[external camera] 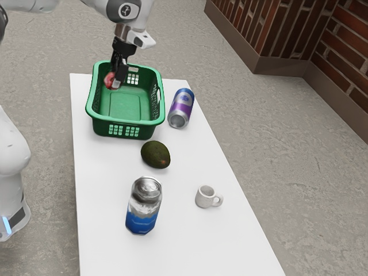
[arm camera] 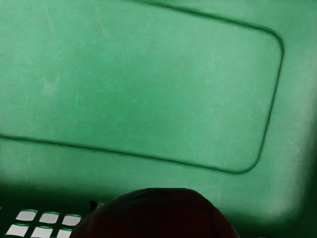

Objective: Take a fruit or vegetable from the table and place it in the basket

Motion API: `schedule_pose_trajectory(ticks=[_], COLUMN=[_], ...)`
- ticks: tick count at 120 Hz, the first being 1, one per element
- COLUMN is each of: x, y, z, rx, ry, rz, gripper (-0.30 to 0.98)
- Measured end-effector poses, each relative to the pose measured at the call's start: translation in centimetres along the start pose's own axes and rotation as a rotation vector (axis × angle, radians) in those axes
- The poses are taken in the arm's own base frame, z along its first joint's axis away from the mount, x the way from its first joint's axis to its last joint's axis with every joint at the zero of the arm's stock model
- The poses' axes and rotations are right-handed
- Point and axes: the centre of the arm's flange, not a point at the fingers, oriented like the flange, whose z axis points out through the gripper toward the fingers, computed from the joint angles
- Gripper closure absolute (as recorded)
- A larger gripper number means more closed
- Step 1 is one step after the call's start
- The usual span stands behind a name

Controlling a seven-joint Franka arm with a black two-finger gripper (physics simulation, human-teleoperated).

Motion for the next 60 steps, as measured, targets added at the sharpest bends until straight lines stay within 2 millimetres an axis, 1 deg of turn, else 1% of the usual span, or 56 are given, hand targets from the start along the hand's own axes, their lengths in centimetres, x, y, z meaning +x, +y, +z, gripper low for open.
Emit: schedule_pose_trajectory(ticks=[8,17,23,26,29,33,35,39,42,45,48,52,56,60], x=[0.1,0.2,0.8,1.7,3.8,7.0,9.0,12.8,14.9,16.4,17.3,18.0,18.1,17.7], y=[0.0,0.1,0.6,1.4,2.4,4.0,5.3,8.9,11.8,15.1,18.6,23.5,28.3,33.0], z=[-0.1,-0.3,-1.1,-2.0,-3.4,-5.2,-6.2,-7.7,-8.3,-8.6,-8.8,-9.0,-9.0,-8.9], rx=[0.002,0.007,0.022,0.038,0.061,0.092,0.111,0.139,0.154,0.184,0.216,0.252,0.278,0.298], ry=[0.006,0.013,0.027,0.037,0.050,0.066,0.077,0.098,0.108,0.112,0.115,0.123,0.134,0.146], rz=[-0.001,0.000,0.011,0.027,0.054,0.094,0.122,0.191,0.238,0.286,0.338,0.407,0.475,0.541], gripper=[0.11,0.06,0.05,0.04,0.03,0.02,0.02,0.02,0.01,0.01,0.01,0.01,0.01,0.00])
